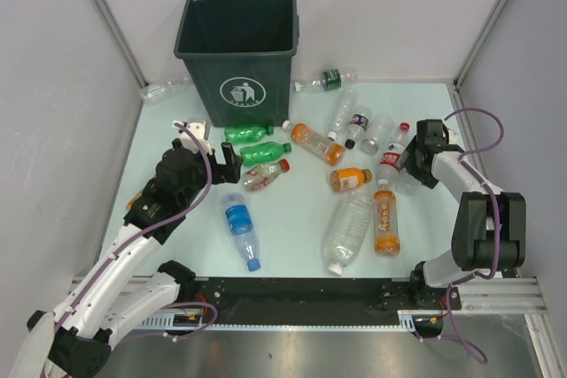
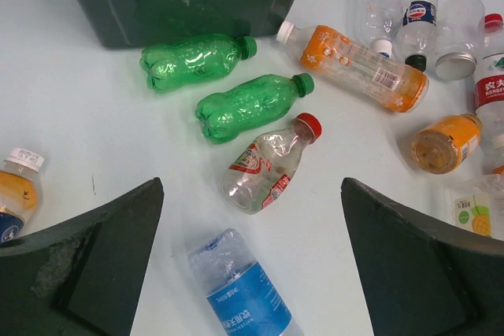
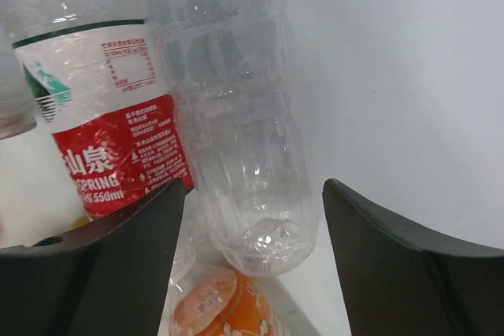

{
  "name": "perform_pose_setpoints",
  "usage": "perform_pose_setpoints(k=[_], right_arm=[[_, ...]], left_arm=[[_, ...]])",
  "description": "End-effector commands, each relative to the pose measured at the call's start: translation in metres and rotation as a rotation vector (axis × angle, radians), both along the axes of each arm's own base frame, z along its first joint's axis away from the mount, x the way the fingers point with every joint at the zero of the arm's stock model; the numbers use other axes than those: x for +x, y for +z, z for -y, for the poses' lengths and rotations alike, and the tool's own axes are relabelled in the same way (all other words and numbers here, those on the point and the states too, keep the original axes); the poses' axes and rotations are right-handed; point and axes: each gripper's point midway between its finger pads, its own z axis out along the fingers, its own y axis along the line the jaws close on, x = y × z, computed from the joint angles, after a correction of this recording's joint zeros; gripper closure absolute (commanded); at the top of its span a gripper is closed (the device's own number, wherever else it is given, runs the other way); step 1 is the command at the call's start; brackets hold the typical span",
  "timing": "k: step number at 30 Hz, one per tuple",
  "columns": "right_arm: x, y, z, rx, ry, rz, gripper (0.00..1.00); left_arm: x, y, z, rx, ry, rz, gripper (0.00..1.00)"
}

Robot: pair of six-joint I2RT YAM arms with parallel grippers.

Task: Put the plastic bottles in the bin
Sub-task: Pick up the plastic bottle at the center of the board.

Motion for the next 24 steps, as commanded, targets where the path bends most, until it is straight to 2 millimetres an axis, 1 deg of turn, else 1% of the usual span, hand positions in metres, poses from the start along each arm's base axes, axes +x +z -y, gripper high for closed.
perform_pose_setpoints(k=[1,8,11,14,15,17,18,20,21,23,24], right_arm=[[0.009,-0.007,0.003,0.000,-0.007,0.012,0.26],[0.005,-0.027,0.004,0.001,-0.008,-0.033,0.29],[0.005,-0.031,0.002,0.019,-0.010,-0.045,0.34],[0.004,-0.030,0.001,0.027,-0.008,-0.046,0.41],[0.004,-0.028,0.002,0.024,-0.008,-0.042,0.48],[0.003,-0.024,0.002,0.025,-0.013,-0.035,0.54],[0.004,-0.017,0.003,0.021,-0.018,-0.013,0.60],[0.003,-0.009,0.004,0.020,-0.022,0.004,0.63],[0.004,0.003,0.004,0.020,-0.022,0.040,0.63],[0.003,0.014,0.004,0.017,-0.025,0.069,0.64],[0.004,0.027,0.004,0.014,-0.024,0.107,0.64]], left_arm=[[0.003,0.026,0.001,-0.031,0.003,0.052,0.00],[0.002,0.027,0.000,-0.030,0.007,0.056,0.00],[0.002,0.027,-0.001,-0.030,0.010,0.058,0.00],[0.002,0.027,-0.001,-0.030,0.010,0.058,0.00],[0.001,0.028,-0.001,-0.030,0.010,0.059,0.00],[0.001,0.029,-0.002,-0.032,0.012,0.063,0.00],[0.001,0.029,-0.002,-0.032,0.013,0.064,0.00],[0.000,0.031,-0.003,-0.035,0.015,0.070,0.00],[0.000,0.031,-0.003,-0.034,0.015,0.069,0.00],[0.000,0.032,-0.003,-0.036,0.015,0.072,0.00],[0.000,0.033,-0.003,-0.037,0.015,0.075,0.00]])
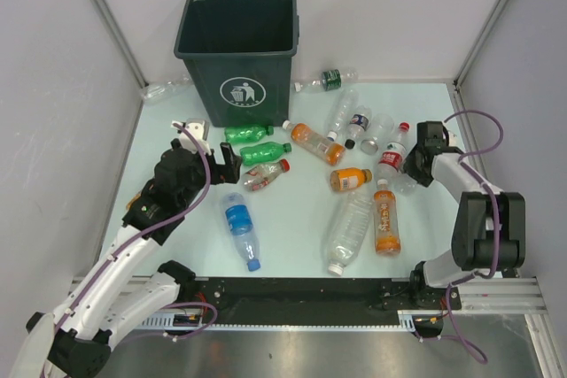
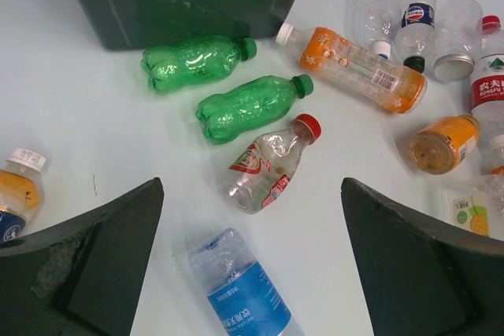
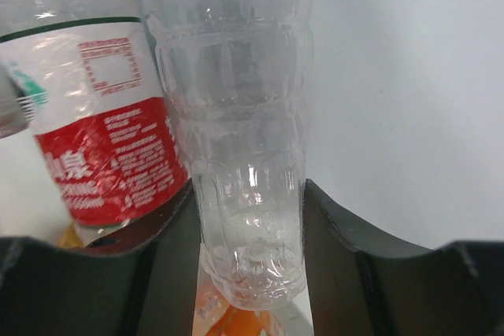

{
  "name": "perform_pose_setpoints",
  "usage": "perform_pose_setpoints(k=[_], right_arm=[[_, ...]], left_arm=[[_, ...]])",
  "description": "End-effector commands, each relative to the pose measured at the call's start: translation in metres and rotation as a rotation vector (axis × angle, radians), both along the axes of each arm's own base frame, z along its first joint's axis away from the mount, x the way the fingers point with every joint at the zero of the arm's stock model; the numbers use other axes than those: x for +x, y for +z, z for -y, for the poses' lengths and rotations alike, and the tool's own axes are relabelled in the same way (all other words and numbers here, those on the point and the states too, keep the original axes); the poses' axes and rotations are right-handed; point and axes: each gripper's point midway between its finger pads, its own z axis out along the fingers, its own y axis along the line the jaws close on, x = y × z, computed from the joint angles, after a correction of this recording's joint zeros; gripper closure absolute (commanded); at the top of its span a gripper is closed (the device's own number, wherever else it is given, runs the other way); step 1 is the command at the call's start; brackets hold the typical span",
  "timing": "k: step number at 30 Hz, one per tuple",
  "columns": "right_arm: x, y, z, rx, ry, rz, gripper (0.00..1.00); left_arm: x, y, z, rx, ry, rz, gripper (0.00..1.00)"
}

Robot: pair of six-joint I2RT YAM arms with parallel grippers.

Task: Put the plastic bottles in the bin
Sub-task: Pick up the plastic bottle at the center of the board.

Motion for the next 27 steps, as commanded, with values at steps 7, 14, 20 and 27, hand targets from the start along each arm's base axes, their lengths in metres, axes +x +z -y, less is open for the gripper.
perform_pose_setpoints(k=[7,14,20,27], right_arm=[[0.006,0.106,-0.003,0.013,0.013,0.273,0.64],[0.028,0.204,-0.040,0.051,0.154,0.509,0.64],[0.046,0.297,-0.096,0.053,0.294,0.730,0.64],[0.066,0.394,-0.171,0.009,0.457,0.959,0.64]], left_arm=[[0.001,0.031,-0.002,-0.037,0.014,0.073,0.00],[0.001,0.032,-0.003,-0.037,0.015,0.076,0.00],[0.001,0.031,-0.005,-0.031,0.024,0.075,0.00],[0.001,0.031,-0.005,-0.030,0.026,0.074,0.00]])
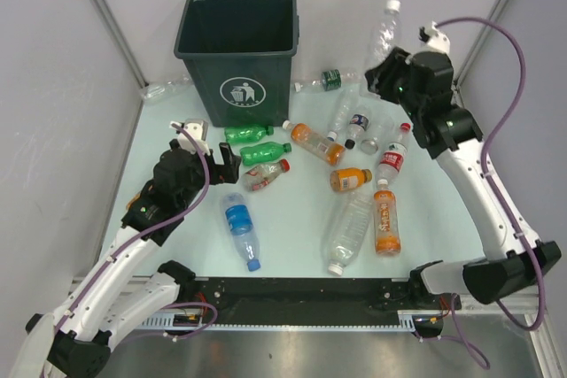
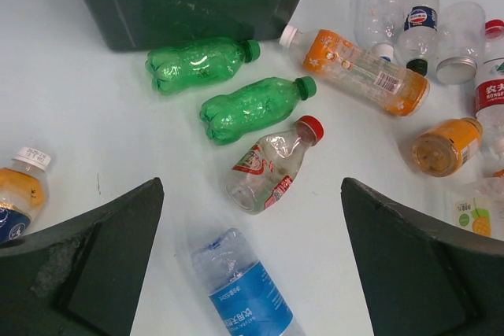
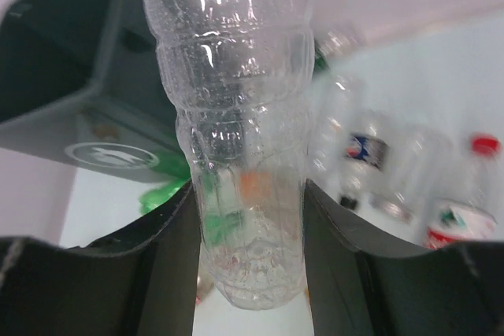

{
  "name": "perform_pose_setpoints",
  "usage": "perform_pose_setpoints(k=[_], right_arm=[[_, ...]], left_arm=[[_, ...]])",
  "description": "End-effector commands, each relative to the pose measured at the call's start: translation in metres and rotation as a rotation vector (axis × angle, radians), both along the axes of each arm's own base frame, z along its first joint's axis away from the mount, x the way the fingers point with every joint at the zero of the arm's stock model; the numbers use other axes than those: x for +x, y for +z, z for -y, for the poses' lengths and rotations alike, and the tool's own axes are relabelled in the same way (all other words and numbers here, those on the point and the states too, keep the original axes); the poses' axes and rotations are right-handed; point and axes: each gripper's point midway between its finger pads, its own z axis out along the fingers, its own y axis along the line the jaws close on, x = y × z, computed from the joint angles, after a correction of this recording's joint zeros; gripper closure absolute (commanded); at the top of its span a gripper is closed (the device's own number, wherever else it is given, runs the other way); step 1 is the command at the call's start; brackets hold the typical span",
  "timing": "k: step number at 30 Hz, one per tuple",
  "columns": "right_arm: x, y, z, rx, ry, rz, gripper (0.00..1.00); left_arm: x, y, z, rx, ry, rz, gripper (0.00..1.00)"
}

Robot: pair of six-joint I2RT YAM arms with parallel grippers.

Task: Put the plastic bottles in the bin
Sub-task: Pick up the plastic bottle at the center of the board, then place the plastic bottle in the trash bin.

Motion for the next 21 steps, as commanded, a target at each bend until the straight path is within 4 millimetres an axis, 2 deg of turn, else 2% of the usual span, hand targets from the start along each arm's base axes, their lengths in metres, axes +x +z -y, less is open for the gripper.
perform_pose_setpoints(k=[1,2,3,4,5,6,7,9,10,11,12,17,18,20,21], right_arm=[[0.023,0.067,-0.045,-0.077,0.062,0.202,0.64],[0.022,0.086,-0.060,-0.078,0.084,0.249,0.64],[0.025,0.091,-0.071,-0.087,0.105,0.269,0.64],[0.036,0.087,-0.082,-0.113,0.116,0.278,0.64],[0.036,0.092,-0.096,-0.113,0.142,0.297,0.64],[0.037,0.105,-0.102,-0.105,0.150,0.331,0.64],[0.048,0.102,-0.112,-0.109,0.157,0.340,0.64],[0.049,0.107,-0.128,-0.122,0.179,0.374,0.64],[0.049,0.118,-0.137,-0.113,0.184,0.429,0.64],[0.052,0.118,-0.139,-0.157,0.170,0.457,0.64],[0.045,0.120,-0.153,-0.166,0.184,0.489,0.64],[0.038,0.139,-0.173,-0.141,0.155,0.661,0.64],[0.042,0.135,-0.179,-0.140,0.159,0.663,0.64],[0.044,0.142,-0.184,-0.111,0.154,0.702,0.63],[0.051,0.139,-0.189,-0.135,0.149,0.720,0.63]], left_arm=[[0.002,0.029,-0.003,-0.028,0.017,0.068,0.00],[0.002,0.029,-0.003,-0.027,0.017,0.067,0.00],[0.002,0.029,-0.003,-0.027,0.018,0.067,0.00],[0.002,0.029,-0.003,-0.027,0.020,0.069,0.00],[0.002,0.029,-0.003,-0.026,0.019,0.069,0.00],[0.002,0.029,-0.004,-0.027,0.021,0.069,0.00],[0.003,0.029,-0.003,-0.027,0.021,0.069,0.00],[0.003,0.028,-0.003,-0.024,0.021,0.067,0.00],[0.003,0.028,-0.003,-0.026,0.020,0.066,0.01],[0.003,0.027,-0.002,-0.022,0.018,0.062,0.00],[0.003,0.026,-0.003,-0.022,0.020,0.059,0.00],[0.003,0.027,-0.003,-0.023,0.018,0.063,0.00],[0.003,0.026,-0.002,-0.023,0.018,0.060,0.00],[0.003,0.026,-0.002,-0.023,0.015,0.057,0.00],[0.003,0.026,-0.002,-0.024,0.015,0.059,0.00]])
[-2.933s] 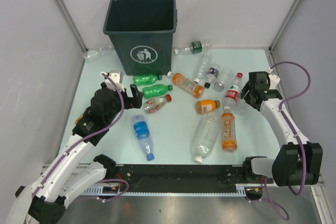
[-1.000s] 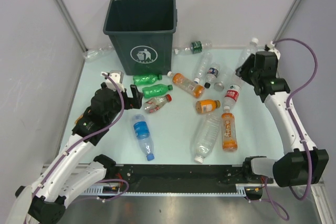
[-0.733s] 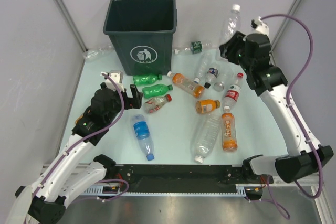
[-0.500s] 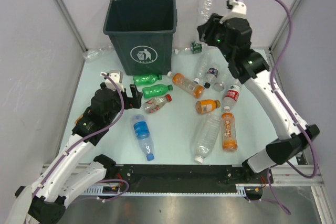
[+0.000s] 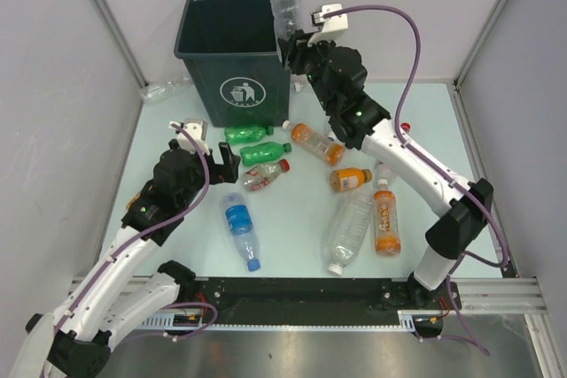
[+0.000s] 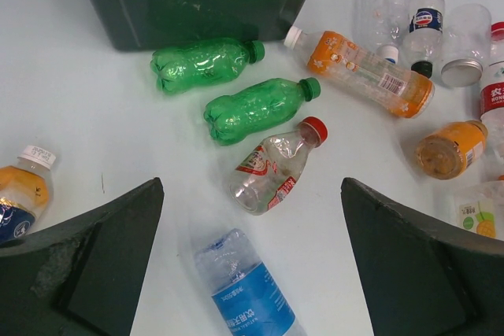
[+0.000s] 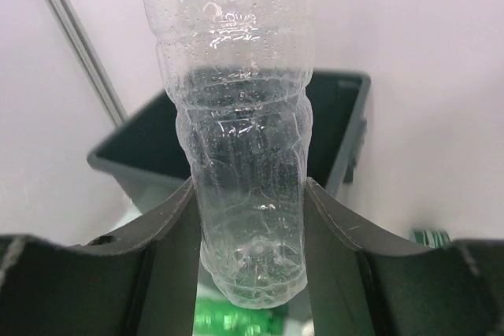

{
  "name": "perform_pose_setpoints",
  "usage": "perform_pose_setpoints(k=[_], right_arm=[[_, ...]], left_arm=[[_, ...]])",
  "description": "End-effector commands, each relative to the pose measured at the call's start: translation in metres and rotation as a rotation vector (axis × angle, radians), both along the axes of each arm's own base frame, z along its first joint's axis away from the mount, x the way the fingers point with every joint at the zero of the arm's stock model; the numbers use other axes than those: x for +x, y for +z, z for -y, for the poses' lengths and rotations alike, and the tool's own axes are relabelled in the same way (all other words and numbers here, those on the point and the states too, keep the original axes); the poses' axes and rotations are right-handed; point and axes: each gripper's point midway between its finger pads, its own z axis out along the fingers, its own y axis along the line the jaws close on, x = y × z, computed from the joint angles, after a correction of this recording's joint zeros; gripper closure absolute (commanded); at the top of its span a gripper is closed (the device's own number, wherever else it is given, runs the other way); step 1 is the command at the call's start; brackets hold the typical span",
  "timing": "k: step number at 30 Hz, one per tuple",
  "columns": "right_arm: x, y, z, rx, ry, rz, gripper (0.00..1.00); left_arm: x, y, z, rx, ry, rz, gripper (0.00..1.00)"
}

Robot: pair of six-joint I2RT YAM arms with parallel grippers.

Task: Put the plastic bottles in the bin
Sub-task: Place the plastic bottle in the trash bin.

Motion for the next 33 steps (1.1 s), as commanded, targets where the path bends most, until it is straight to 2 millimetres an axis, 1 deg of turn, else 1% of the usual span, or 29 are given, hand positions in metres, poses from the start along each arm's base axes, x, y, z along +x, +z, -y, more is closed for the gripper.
perform_pose_setpoints(k=[1,3,4,5,6,7,8,9,10,11,12,13,14,15,16,17,18,19,20,21,22,25,26,27,30,31,32,33], right_arm=[[0.009,0.051,0.005,0.091,-0.061,0.214,0.63],[0.017,0.055,0.001,0.097,-0.075,0.244,0.63],[0.030,0.041,-0.008,0.070,-0.089,0.240,0.63],[0.034,0.041,-0.010,0.065,-0.097,0.246,0.62],[0.037,0.052,-0.011,0.074,-0.105,0.267,0.61],[0.051,0.036,-0.020,0.038,-0.120,0.254,0.61],[0.056,0.035,-0.023,0.034,-0.124,0.256,0.59],[0.060,0.043,-0.023,0.041,-0.131,0.271,0.59],[0.071,0.028,-0.033,0.019,-0.125,0.258,0.59],[0.077,0.023,-0.036,0.007,-0.123,0.259,0.56],[0.078,0.029,-0.039,0.017,-0.120,0.275,0.55],[0.081,0.026,-0.042,0.013,-0.119,0.276,0.54],[0.090,0.012,-0.049,-0.006,-0.120,0.262,0.53],[0.094,0.007,-0.052,-0.019,-0.120,0.249,0.52],[0.095,0.015,-0.049,-0.001,-0.137,0.256,0.51],[0.101,0.006,-0.052,-0.008,-0.142,0.243,0.46],[0.103,0.004,-0.051,-0.009,-0.146,0.235,0.40],[0.105,0.003,-0.050,-0.007,-0.147,0.231,0.18],[0.105,0.005,-0.047,0.000,-0.150,0.232,0.09],[0.107,0.004,-0.045,0.004,-0.149,0.227,0.03],[0.107,0.007,-0.042,0.008,-0.154,0.226,0.00],[0.104,0.014,-0.035,0.015,-0.149,0.213,0.00],[0.104,0.013,-0.033,0.010,-0.150,0.208,0.00],[0.098,0.024,-0.028,0.022,-0.156,0.220,0.00],[0.092,0.030,-0.021,0.014,-0.168,0.216,0.00],[0.087,0.037,-0.017,0.013,-0.170,0.220,0.00],[0.083,0.040,-0.015,0.006,-0.170,0.218,0.00],[0.081,0.036,-0.013,-0.004,-0.181,0.204,0.00]], left_arm=[[0.003,0.026,0.001,-0.028,0.002,0.059,0.00],[0.003,0.025,0.000,-0.026,0.004,0.055,0.00],[0.003,0.025,0.000,-0.025,0.004,0.055,0.00],[0.003,0.025,0.000,-0.026,0.005,0.057,0.00],[0.003,0.025,0.000,-0.025,0.006,0.055,0.00],[0.003,0.025,0.000,-0.024,0.006,0.054,0.00],[0.003,0.024,-0.001,-0.023,0.009,0.053,0.00],[0.004,0.024,-0.001,-0.021,0.011,0.052,0.00],[0.004,0.024,-0.001,-0.021,0.010,0.054,0.00],[0.004,0.024,-0.001,-0.021,0.011,0.052,0.00],[0.004,0.023,-0.001,-0.021,0.011,0.051,0.00],[0.004,0.023,0.000,-0.019,0.011,0.048,0.00],[0.004,0.022,0.000,-0.018,0.009,0.045,0.00],[0.004,0.022,0.000,-0.019,0.009,0.046,0.00],[0.004,0.022,0.000,-0.019,0.011,0.046,0.00],[0.004,0.022,0.000,-0.018,0.011,0.045,0.00],[0.005,0.022,-0.001,-0.017,0.012,0.045,0.00],[0.004,0.021,-0.001,-0.016,0.012,0.043,0.00],[0.005,0.020,-0.001,-0.015,0.012,0.040,0.00],[0.005,0.021,-0.001,-0.015,0.014,0.041,0.00],[0.005,0.021,0.000,-0.016,0.014,0.043,0.00],[0.005,0.021,0.000,-0.015,0.012,0.040,0.00],[0.005,0.020,0.000,-0.014,0.012,0.039,0.00],[0.005,0.021,-0.001,-0.014,0.015,0.040,0.00],[0.005,0.022,-0.001,-0.016,0.014,0.043,0.00],[0.005,0.022,-0.001,-0.016,0.014,0.043,0.00],[0.005,0.022,-0.001,-0.015,0.015,0.043,0.00],[0.005,0.022,-0.001,-0.016,0.015,0.044,0.00]])
